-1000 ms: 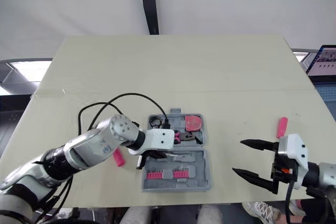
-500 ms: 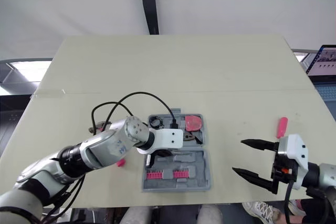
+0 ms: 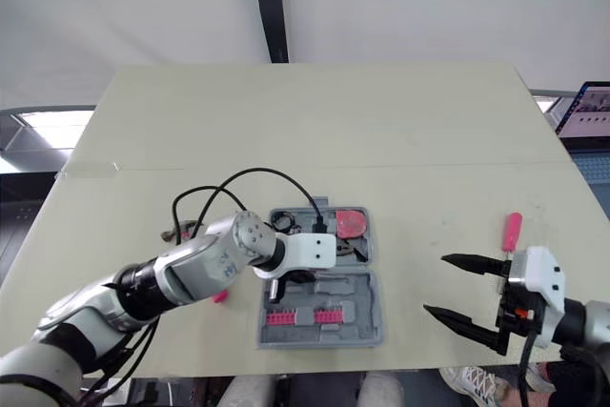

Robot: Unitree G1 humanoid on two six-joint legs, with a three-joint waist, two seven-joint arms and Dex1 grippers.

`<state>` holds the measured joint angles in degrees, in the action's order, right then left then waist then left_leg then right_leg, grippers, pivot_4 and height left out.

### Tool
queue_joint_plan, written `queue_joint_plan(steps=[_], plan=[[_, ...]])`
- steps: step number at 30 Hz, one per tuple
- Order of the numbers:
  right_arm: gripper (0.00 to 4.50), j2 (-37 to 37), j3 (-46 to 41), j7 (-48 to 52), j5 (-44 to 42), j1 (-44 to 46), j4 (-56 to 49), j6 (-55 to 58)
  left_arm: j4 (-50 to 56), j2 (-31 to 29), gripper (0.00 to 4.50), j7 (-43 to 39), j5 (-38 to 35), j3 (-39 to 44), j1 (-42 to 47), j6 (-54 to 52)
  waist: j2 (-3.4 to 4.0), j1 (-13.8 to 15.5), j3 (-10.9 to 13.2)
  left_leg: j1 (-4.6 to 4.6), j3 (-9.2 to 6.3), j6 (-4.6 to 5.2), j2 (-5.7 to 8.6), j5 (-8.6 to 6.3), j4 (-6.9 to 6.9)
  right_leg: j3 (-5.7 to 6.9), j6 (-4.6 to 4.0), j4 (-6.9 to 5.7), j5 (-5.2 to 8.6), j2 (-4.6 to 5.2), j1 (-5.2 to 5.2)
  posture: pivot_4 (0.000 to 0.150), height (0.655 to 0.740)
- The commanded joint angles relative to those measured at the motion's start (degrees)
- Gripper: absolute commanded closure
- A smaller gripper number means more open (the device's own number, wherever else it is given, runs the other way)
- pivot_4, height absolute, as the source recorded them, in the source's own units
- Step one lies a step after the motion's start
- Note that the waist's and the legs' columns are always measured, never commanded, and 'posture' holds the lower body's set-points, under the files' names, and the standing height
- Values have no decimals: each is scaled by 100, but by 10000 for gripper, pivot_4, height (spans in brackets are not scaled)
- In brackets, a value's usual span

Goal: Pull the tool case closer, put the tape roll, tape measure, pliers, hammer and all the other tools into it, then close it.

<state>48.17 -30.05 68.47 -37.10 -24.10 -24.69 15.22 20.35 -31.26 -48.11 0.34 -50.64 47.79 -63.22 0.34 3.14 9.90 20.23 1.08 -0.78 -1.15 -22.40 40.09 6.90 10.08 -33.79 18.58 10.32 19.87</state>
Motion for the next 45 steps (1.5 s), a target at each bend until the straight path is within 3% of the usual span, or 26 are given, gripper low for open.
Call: queue_joint_plan(steps=[1,20,26,30,33,36,37,45], plan=[[0,-12,-251,102,-53,-150,-199,-87,34,43,44747,35,107,-43,44,60,0,4,0,0,0,0,0,0,0,0,0,0,0,0,0,1500,7400],[0,-18,-232,116,-63,-144,-169,-80,142,48,44747,-11,50,-133,41,-98,0,2,0,-2,0,1,0,0,1,0,0,-1,0,0,-3,1500,7400],[0,-52,-202,108,-73,-125,-160,-87,307,41,18283,12,-83,152,12,-450,0,1,0,-2,0,1,0,0,1,0,0,-1,0,0,-3,1500,7400],[0,-78,-195,103,-74,-121,-163,-90,476,-54,18283,33,-208,397,-15,-706,0,-5,0,-1,0,1,0,0,1,0,0,-1,0,0,-2,1500,7400],[0,-100,-198,96,-78,-115,-161,-86,682,-178,27046,112,-314,691,-152,-760,1,-8,0,-1,-1,1,0,0,1,0,0,-2,0,0,-2,1500,7400],[0,-120,-205,95,-83,-111,-157,-85,813,-237,41305,272,-464,1306,-663,-423,0,-12,0,-1,-3,1,0,0,1,0,0,-1,0,0,-2,1500,7400],[0,-124,-207,90,-84,-114,-168,-82,853,-292,43221,277,-523,1486,-858,-248,1,-16,0,-1,-3,1,0,0,1,0,0,-1,0,0,-2,1500,7400],[0,-152,-282,142,-82,-201,-129,-93,654,-323,43221,149,-1078,3042,-2865,2331,2,2,-1,-2,-8,0,-1,0,3,2,0,-2,0,2,-4,1500,7400]])
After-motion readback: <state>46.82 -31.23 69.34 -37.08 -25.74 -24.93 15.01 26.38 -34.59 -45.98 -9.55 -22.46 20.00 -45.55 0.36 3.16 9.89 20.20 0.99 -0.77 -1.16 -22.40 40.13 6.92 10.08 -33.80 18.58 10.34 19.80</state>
